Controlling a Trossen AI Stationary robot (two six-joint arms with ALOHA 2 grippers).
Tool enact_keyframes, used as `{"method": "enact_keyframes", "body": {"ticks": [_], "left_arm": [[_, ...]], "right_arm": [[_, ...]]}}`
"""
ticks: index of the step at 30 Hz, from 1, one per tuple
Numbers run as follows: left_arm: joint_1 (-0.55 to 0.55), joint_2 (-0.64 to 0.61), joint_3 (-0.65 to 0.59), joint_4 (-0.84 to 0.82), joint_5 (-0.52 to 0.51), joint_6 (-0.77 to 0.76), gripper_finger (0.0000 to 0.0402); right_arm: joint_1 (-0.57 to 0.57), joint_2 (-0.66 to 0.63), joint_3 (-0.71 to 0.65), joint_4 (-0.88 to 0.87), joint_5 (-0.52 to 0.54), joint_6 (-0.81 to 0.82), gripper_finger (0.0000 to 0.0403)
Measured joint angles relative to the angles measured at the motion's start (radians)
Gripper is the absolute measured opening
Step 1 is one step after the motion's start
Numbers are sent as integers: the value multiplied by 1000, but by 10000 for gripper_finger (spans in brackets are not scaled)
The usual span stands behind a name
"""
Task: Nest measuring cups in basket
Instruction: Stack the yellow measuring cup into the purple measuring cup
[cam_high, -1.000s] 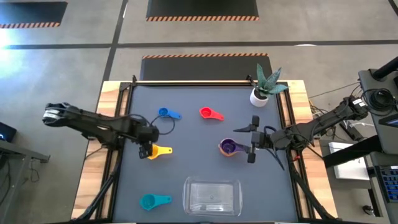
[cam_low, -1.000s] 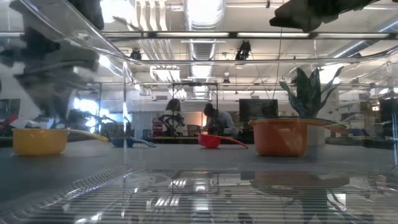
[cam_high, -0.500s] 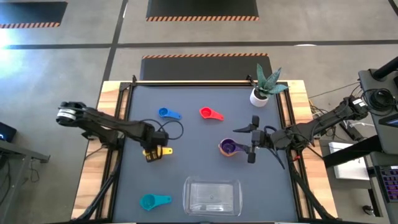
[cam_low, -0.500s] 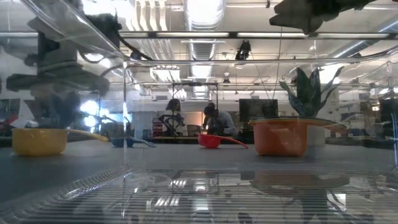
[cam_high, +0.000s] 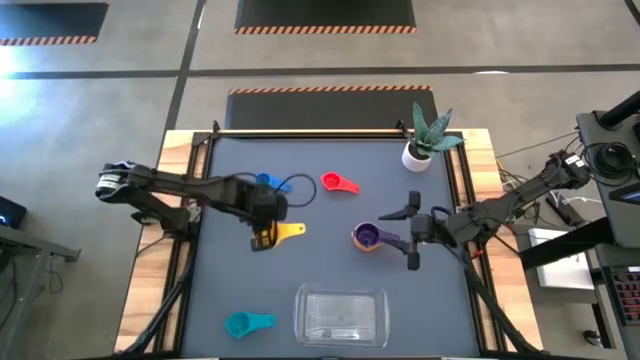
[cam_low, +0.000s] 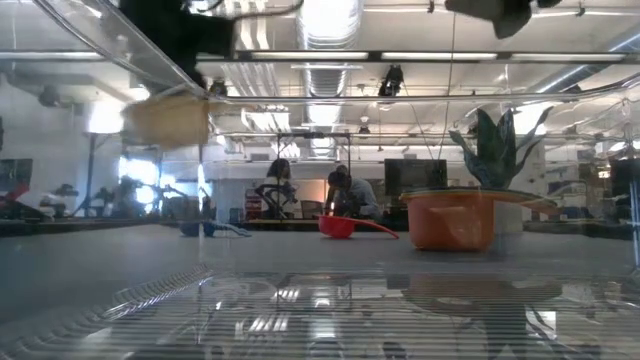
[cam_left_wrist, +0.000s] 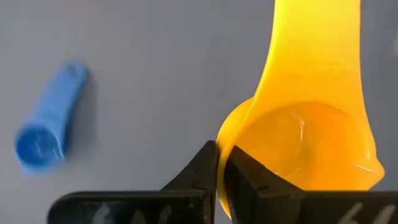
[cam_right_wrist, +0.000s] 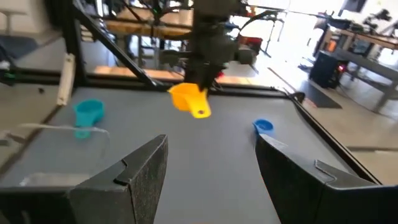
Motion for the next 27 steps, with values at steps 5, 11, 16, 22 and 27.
{"method": "enact_keyframes", "body": {"ticks": [5, 11, 16, 22, 27], "left_arm": [[29, 47, 115, 15, 0, 91, 1], [45, 128, 220, 56, 13, 184, 0], [46, 195, 280, 84, 46, 237, 0], [48, 261, 308, 125, 88, 280, 0], [49, 286, 308, 158, 93, 286, 0]], "right_arm": [[30, -46, -4, -4, 5, 8, 233], [39, -53, -22, -13, 8, 30, 233], [39, -54, -27, -16, 9, 25, 233], [39, -54, -27, -19, 9, 26, 233], [39, -53, -28, -30, 9, 26, 233]]}}
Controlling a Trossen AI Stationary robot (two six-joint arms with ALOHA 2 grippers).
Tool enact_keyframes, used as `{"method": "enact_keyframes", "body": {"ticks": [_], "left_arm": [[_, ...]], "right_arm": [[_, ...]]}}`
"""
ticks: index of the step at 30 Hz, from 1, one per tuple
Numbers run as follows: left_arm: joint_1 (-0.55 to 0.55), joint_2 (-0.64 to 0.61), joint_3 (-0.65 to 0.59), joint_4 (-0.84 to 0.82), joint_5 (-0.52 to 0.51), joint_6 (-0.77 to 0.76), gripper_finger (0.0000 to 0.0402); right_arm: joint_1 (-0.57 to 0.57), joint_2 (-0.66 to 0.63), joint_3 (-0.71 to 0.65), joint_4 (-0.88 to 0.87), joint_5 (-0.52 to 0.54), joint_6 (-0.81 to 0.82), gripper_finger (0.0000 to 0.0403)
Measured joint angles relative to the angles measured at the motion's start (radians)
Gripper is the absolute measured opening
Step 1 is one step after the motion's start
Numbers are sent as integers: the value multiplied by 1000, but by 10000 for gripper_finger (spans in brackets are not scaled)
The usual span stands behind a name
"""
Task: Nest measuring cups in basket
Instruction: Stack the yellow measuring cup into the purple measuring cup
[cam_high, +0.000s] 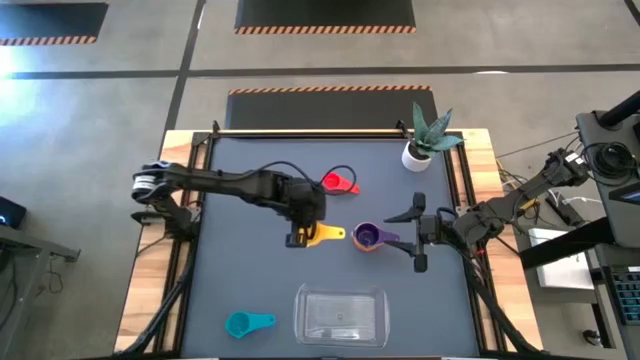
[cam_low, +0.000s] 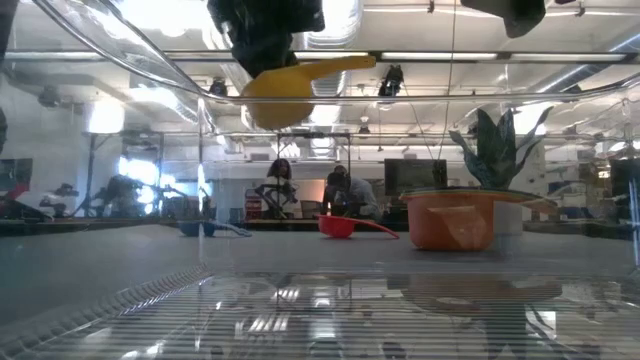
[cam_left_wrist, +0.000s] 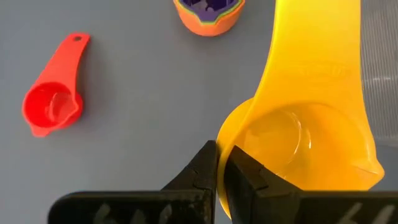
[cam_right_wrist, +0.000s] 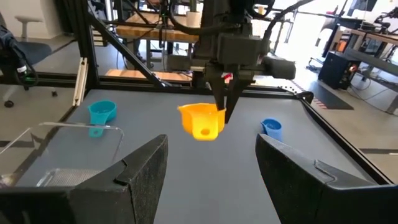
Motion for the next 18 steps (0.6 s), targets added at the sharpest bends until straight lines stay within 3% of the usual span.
{"method": "enact_keyframes", "body": {"ticks": [10, 18], "left_arm": [[-4, 15, 0, 243, 116, 9, 0], [-1, 120, 1, 479, 195, 73, 0]], "right_arm": [[0, 0, -1, -1, 2, 1, 233], [0, -13, -1, 0, 55, -1, 233]]}}
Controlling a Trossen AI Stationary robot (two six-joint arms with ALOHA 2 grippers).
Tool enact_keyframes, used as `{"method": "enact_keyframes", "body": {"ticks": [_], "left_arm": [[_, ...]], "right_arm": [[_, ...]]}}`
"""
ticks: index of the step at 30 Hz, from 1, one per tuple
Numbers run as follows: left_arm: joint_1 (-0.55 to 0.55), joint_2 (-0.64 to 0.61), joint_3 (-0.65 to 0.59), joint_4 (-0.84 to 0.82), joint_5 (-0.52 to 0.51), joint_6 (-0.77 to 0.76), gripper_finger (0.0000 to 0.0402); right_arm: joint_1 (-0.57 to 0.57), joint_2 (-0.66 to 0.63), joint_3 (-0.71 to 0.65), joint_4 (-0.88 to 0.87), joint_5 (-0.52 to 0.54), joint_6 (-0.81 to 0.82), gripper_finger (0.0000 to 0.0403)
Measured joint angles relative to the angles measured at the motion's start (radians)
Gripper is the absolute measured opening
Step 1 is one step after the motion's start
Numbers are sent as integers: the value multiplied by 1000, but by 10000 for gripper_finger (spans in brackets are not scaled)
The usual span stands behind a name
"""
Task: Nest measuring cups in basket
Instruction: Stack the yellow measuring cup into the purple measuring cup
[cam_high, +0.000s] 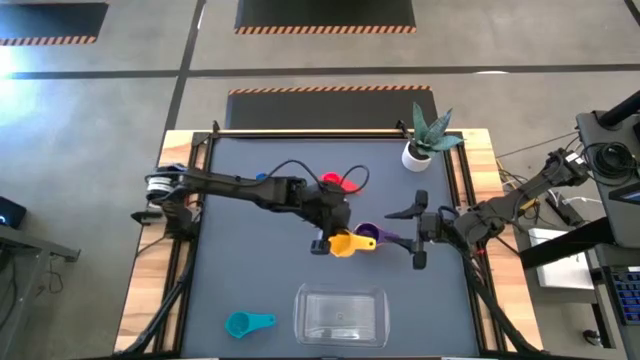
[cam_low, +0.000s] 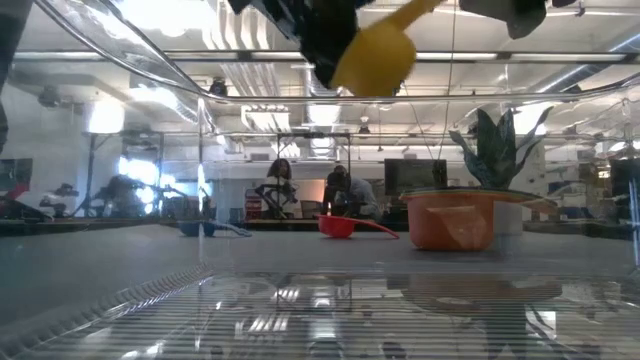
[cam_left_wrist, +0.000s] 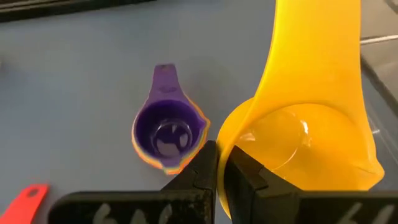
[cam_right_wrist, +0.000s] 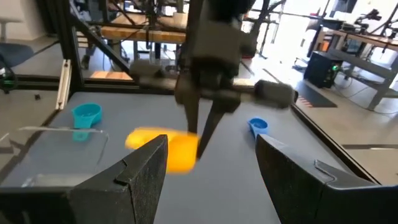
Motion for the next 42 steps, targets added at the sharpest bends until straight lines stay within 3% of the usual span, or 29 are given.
{"method": "enact_keyframes", "body": {"ticks": [10, 23, 32, 36, 42], "left_arm": [[18, 259, 205, 35, -5, 37, 0], [76, 484, 594, -285, -7, 95, 0], [76, 519, 585, -316, -7, 103, 0], [77, 518, 573, -317, -7, 98, 0], [77, 518, 569, -317, -7, 96, 0]], "right_arm": [[0, -68, 0, -5, -1, 1, 233], [20, -98, 0, -44, -3, 40, 233], [29, -100, 0, -59, -3, 55, 233], [29, -100, 13, -9, 7, -26, 233], [28, -101, 90, 59, 157, -192, 233]]}}
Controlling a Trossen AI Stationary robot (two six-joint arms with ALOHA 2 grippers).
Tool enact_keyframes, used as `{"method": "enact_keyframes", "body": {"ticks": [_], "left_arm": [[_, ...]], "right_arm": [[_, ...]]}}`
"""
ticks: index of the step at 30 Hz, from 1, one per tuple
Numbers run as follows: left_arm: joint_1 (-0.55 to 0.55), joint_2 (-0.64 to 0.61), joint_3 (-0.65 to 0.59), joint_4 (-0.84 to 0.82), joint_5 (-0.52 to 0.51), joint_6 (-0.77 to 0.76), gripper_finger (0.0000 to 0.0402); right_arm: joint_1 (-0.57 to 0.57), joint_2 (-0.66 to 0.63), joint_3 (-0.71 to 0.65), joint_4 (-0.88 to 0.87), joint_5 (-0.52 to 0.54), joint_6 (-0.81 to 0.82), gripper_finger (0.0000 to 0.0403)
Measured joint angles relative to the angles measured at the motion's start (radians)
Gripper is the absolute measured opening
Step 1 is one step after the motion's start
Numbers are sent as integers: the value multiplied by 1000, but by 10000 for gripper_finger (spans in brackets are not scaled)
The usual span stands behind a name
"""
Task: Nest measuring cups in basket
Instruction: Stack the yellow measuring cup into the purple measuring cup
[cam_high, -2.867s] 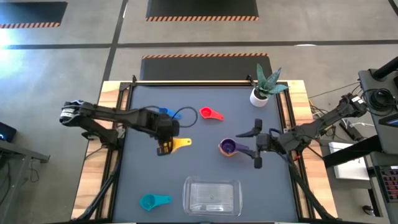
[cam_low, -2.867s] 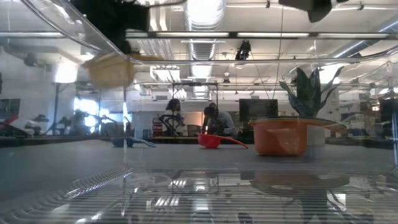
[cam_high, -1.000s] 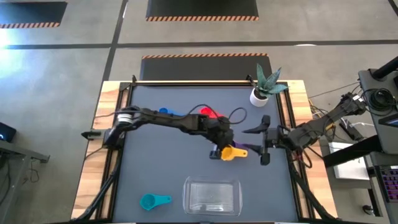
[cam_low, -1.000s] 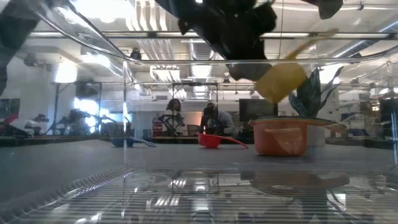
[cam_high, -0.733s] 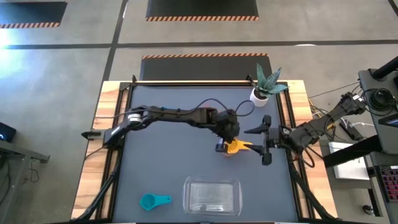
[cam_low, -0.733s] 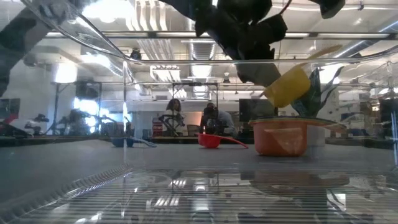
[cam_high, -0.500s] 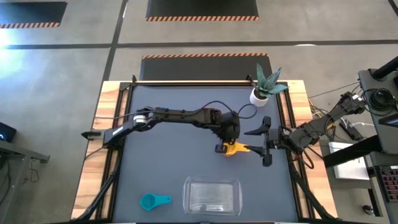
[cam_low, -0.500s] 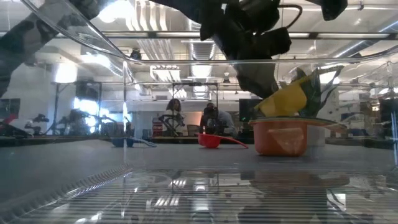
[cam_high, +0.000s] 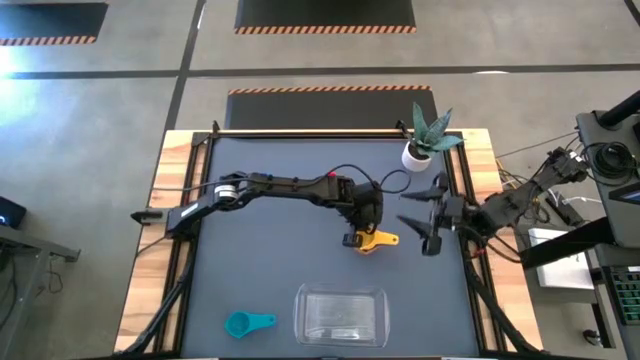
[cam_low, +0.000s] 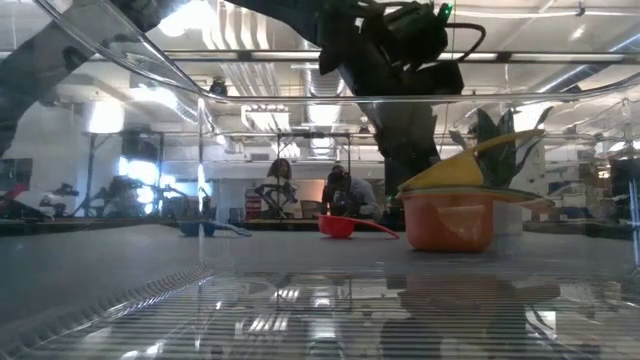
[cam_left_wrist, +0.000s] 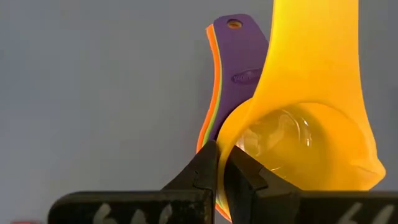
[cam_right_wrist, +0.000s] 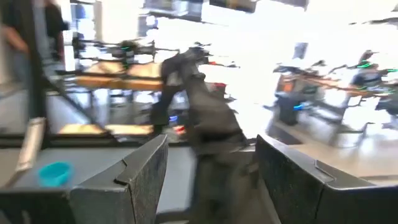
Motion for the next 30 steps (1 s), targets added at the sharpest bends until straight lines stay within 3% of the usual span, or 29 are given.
{"method": "enact_keyframes", "body": {"ticks": [12, 23, 30], "left_arm": [[9, 0, 0, -15, 4, 37, 0], [19, -1, 0, -46, 8, 36, 0], [20, -1, 0, -75, 7, 30, 37]], "right_arm": [[0, -3, 45, -32, 104, -72, 233], [0, -4, 45, -101, 104, -23, 233], [0, -4, 44, -109, 103, -15, 233]]}}
